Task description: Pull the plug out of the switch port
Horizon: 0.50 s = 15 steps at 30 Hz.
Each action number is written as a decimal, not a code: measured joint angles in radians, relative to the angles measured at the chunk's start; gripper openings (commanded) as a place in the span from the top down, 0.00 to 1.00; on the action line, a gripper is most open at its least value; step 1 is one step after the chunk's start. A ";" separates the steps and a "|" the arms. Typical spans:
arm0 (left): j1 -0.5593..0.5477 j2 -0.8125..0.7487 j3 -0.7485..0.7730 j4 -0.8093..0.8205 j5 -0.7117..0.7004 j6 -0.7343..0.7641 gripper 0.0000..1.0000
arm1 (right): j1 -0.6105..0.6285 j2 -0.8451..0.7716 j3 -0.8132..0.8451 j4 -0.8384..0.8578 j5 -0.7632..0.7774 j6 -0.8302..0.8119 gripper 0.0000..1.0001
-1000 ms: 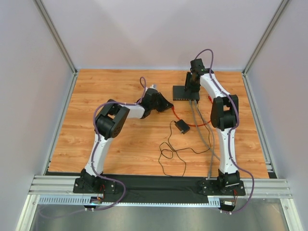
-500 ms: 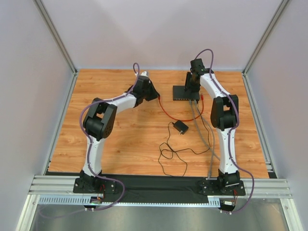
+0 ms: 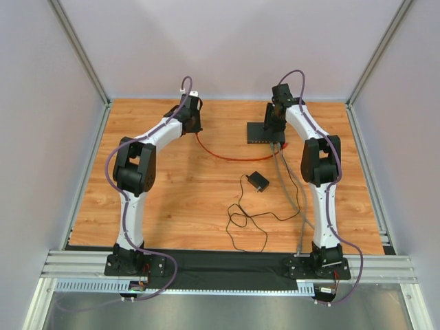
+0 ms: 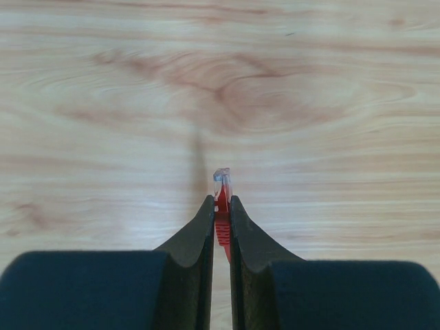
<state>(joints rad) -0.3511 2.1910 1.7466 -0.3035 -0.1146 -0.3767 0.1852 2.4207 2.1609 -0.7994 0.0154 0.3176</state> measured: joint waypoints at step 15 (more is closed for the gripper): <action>0.006 -0.089 -0.106 -0.095 -0.447 0.065 0.93 | 0.002 0.001 0.000 0.005 -0.005 0.003 0.56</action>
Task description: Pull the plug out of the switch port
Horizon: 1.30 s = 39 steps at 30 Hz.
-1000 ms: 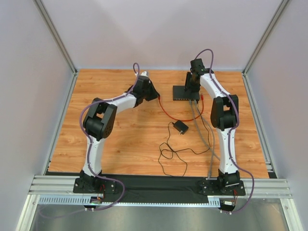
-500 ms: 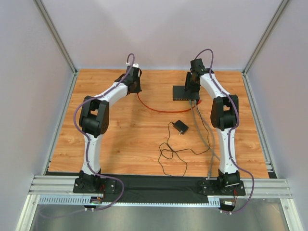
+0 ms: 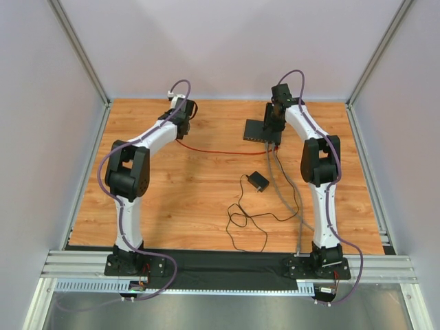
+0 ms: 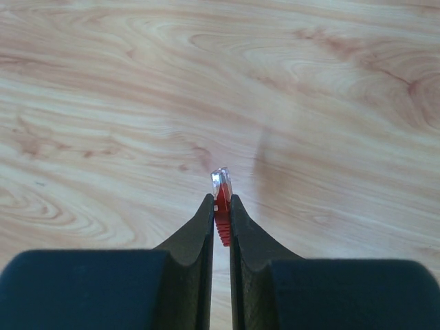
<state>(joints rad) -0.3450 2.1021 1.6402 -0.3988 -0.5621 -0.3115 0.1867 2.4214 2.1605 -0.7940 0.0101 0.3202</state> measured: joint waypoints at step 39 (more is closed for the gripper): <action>-0.395 0.064 0.346 -0.417 0.045 -0.931 0.44 | 0.000 0.001 0.000 0.003 -0.003 0.000 0.56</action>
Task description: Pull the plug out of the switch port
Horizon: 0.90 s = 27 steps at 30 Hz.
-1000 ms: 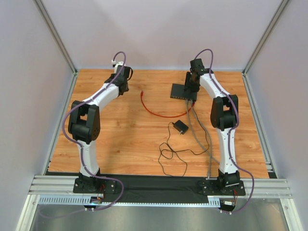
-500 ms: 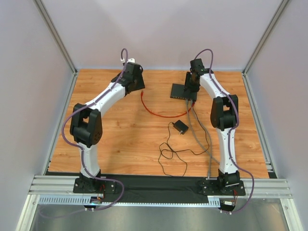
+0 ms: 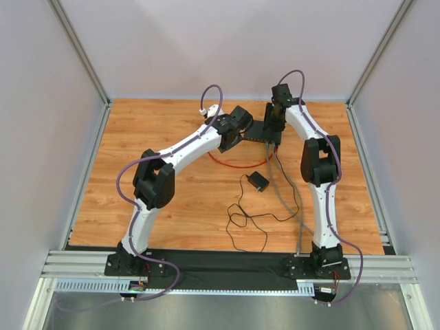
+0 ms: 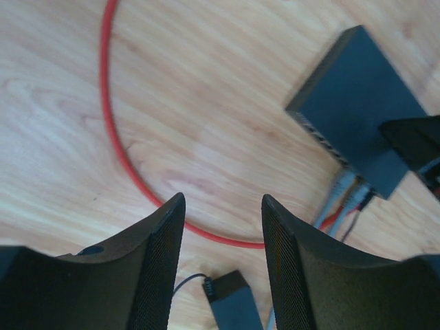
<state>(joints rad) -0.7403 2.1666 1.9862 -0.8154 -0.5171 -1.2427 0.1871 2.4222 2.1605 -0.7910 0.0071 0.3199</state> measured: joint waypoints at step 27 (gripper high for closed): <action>-0.058 0.065 -0.016 -0.201 -0.043 -0.299 0.53 | -0.005 0.000 -0.002 0.002 -0.016 0.000 0.56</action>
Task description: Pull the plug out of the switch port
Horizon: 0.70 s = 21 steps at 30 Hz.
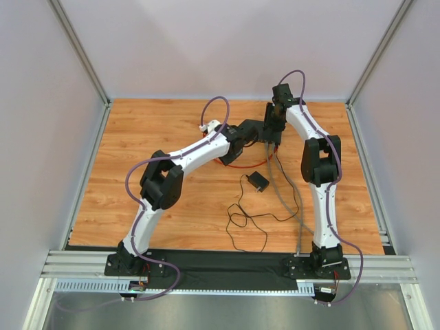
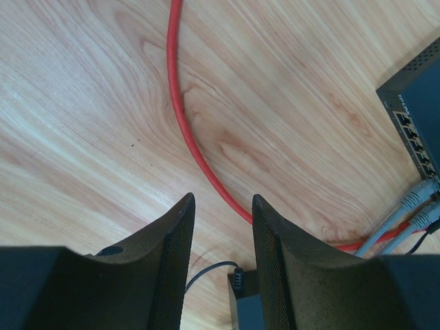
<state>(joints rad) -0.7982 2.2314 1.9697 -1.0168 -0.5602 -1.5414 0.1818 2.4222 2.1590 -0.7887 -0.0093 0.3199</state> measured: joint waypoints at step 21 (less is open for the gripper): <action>0.000 0.063 -0.043 0.016 0.032 -0.013 0.56 | 0.000 0.000 0.000 0.000 0.000 0.000 0.56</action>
<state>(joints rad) -0.7986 2.2948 1.9266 -1.0012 -0.5278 -1.5547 0.1818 2.4222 2.1586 -0.7887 -0.0093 0.3199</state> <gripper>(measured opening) 0.447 0.438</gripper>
